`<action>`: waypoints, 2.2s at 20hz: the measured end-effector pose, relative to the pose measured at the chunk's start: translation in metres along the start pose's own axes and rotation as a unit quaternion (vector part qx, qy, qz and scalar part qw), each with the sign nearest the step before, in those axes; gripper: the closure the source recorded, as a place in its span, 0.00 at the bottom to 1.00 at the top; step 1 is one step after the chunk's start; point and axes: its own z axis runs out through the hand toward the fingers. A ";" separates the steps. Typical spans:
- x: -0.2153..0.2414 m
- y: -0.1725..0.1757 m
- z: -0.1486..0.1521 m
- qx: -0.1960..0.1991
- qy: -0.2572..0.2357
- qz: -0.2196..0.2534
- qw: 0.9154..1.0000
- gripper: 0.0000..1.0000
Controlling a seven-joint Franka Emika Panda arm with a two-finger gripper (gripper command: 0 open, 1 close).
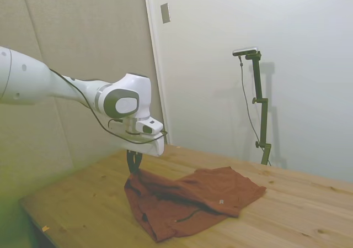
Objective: Unfold the shorts
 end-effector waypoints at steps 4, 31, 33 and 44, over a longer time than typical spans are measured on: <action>-0.007 -0.015 0.010 -0.011 0.005 -0.015 1.000 1.00; -0.130 -0.054 0.087 -0.093 -0.023 -0.131 0.987 0.00; -0.127 -0.049 0.076 -0.082 -0.016 -0.118 0.989 0.00; 0.030 0.101 -0.017 0.012 0.061 0.130 0.990 0.00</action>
